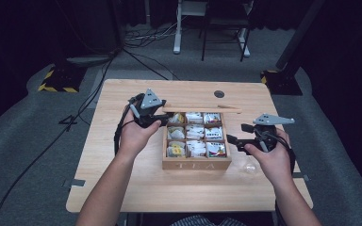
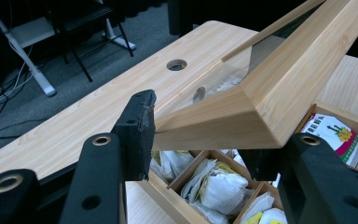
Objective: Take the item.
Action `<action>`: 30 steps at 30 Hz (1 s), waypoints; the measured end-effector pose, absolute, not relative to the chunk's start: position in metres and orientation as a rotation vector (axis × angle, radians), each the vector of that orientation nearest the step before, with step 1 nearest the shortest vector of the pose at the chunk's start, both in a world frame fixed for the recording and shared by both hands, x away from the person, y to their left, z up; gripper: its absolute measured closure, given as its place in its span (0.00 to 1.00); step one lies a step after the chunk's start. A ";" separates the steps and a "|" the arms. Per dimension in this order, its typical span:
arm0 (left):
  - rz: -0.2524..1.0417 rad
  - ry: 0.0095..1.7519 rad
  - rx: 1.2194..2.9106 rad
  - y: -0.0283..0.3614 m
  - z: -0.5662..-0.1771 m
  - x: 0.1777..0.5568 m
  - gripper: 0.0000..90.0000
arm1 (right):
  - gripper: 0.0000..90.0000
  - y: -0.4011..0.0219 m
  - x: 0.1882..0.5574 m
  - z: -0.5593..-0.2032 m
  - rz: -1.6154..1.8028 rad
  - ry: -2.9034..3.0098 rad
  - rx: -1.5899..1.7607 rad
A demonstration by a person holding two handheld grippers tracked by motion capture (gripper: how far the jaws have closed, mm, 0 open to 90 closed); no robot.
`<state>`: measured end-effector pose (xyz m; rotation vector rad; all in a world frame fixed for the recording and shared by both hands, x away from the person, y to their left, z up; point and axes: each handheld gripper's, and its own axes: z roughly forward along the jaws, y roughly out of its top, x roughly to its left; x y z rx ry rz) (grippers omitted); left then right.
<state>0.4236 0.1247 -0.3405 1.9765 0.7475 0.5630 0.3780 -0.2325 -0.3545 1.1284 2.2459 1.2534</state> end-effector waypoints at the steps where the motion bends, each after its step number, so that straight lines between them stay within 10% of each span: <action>1: 0.562 0.746 1.976 0.125 -0.341 0.424 0.56 | 0.27 -0.224 0.380 -0.357 1.240 2.279 1.100; 30: 0.550 0.743 1.969 0.124 -0.346 0.424 0.55 | 0.46 -0.139 0.391 -0.379 1.212 2.443 0.987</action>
